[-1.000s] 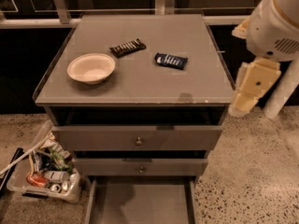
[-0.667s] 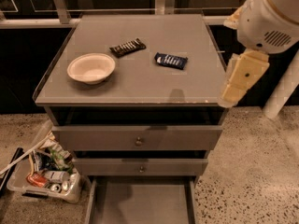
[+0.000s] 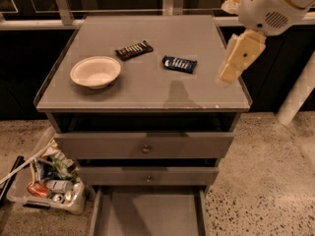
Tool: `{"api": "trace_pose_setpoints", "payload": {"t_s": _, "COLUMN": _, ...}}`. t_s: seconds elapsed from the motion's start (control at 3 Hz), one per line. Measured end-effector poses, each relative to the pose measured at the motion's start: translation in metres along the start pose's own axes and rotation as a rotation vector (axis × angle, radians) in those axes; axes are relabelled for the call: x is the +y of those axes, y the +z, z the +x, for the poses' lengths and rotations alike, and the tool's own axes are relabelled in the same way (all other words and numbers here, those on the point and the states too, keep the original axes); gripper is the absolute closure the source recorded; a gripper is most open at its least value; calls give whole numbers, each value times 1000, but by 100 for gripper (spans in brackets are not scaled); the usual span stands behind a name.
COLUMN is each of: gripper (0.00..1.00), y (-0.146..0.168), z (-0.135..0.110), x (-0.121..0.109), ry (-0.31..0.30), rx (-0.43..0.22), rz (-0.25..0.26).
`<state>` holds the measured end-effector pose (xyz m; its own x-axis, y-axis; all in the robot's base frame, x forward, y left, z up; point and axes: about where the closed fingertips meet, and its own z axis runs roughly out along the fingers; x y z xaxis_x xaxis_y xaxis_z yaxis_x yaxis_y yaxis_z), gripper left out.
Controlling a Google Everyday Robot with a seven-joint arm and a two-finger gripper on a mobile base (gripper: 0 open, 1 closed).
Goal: Place rxbar blueberry into bottom drawer
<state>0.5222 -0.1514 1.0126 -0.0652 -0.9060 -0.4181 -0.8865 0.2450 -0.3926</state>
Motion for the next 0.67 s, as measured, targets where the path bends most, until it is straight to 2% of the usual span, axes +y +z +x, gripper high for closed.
{"api": "trace_pose_setpoints", "payload": {"t_s": 0.33, "gripper": 0, "y": 26, "z": -15, "x": -37, "ry": -20, "rx": -37, "rz": -9}}
{"api": "trace_pose_setpoints", "payload": {"t_s": 0.67, "gripper": 0, "y": 32, "z": -17, "x": -37, "ry": -20, "rx": -45, "rz": -14}}
